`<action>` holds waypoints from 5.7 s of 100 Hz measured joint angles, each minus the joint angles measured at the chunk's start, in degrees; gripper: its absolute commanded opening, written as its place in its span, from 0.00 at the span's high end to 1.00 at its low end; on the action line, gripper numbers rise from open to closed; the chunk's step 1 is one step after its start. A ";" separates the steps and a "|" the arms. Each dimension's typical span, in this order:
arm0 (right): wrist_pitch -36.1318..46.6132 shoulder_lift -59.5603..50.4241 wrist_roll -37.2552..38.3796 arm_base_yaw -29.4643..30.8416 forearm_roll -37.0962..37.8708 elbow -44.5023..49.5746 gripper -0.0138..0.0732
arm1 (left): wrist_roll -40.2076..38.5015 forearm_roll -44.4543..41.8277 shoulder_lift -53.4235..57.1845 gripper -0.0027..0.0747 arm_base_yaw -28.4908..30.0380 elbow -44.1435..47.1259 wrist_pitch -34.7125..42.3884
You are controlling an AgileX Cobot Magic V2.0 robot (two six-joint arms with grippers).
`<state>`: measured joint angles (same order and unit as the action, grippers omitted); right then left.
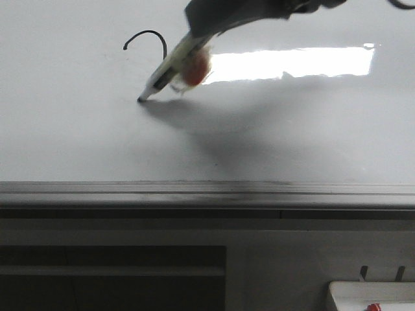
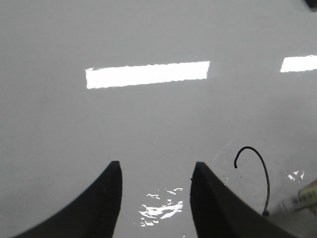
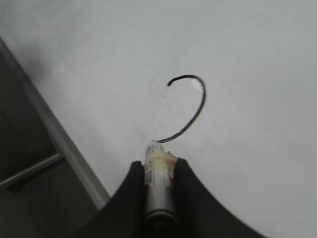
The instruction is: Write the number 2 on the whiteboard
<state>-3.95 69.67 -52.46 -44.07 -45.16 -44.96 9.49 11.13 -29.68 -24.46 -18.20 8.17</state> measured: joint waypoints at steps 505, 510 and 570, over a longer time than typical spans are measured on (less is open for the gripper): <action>-1.59 -24.62 -1.35 -5.04 3.96 -2.01 0.90 | -0.12 9.46 -10.76 0.99 -11.92 -4.18 -5.09; -0.32 -27.64 -1.35 -5.04 4.39 1.06 0.90 | -0.12 7.69 -8.12 0.99 -11.92 -3.73 -5.35; 7.26 -57.63 -1.27 -5.04 4.84 32.59 0.90 | -0.12 -7.80 9.51 0.99 -11.92 4.26 -6.54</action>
<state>3.30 12.05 -53.73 -49.11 -40.32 -12.37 9.37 3.33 -20.17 -36.38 -13.94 1.63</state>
